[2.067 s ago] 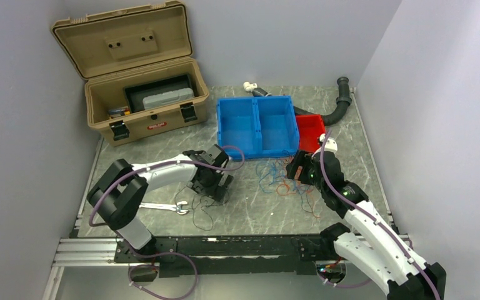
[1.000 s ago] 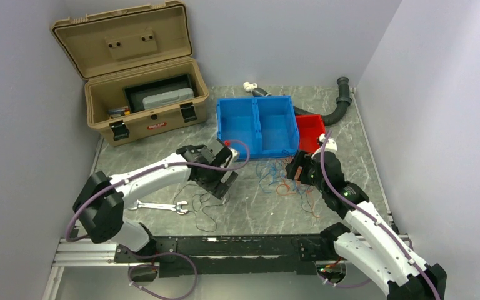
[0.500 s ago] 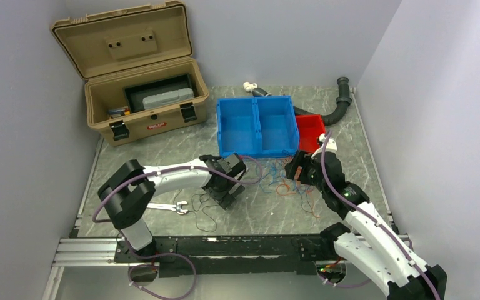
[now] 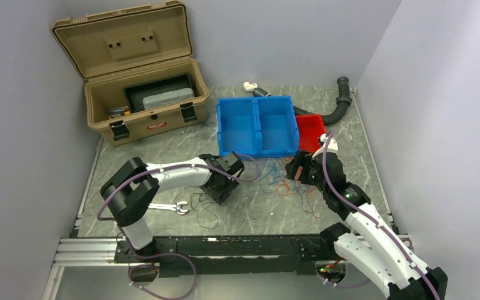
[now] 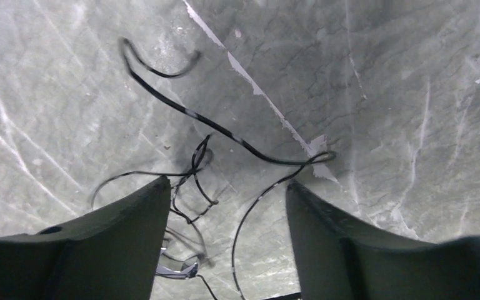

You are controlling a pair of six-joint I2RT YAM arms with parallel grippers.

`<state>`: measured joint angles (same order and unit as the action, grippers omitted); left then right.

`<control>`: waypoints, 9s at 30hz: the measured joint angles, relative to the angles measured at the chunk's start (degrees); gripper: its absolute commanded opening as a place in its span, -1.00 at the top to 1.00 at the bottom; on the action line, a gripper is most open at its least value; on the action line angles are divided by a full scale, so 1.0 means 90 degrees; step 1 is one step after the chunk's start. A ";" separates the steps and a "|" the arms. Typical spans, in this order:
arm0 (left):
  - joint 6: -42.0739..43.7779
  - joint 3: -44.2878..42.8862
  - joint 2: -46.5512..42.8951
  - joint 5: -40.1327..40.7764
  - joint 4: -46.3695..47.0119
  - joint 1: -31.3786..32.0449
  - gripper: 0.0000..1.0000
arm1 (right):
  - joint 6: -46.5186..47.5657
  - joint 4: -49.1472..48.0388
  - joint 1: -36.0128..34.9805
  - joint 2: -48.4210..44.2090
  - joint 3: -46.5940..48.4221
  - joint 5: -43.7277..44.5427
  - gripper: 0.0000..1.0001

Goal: Untangle the cables

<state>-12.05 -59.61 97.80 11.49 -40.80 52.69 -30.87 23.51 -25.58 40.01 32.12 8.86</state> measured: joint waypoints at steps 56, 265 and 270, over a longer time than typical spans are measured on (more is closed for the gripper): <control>-0.0240 -0.0311 -0.1088 -0.1112 -0.0350 -0.0267 -0.99 | 0.0160 0.0058 0.0000 -0.0083 0.0002 0.0163 -0.56; -0.0053 -0.3546 0.0680 -0.2215 0.1729 -0.1707 -0.82 | 0.0826 0.0231 0.0974 0.2914 0.1571 -0.0427 -0.22; -0.0053 -0.2467 -0.0197 -0.2416 0.2203 -0.0792 -0.78 | 0.0561 0.0204 0.1032 0.2766 0.0957 -0.0491 -0.01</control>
<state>-12.53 -81.82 96.03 -10.26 -20.97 45.56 -25.82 25.34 -16.29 64.90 40.73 4.45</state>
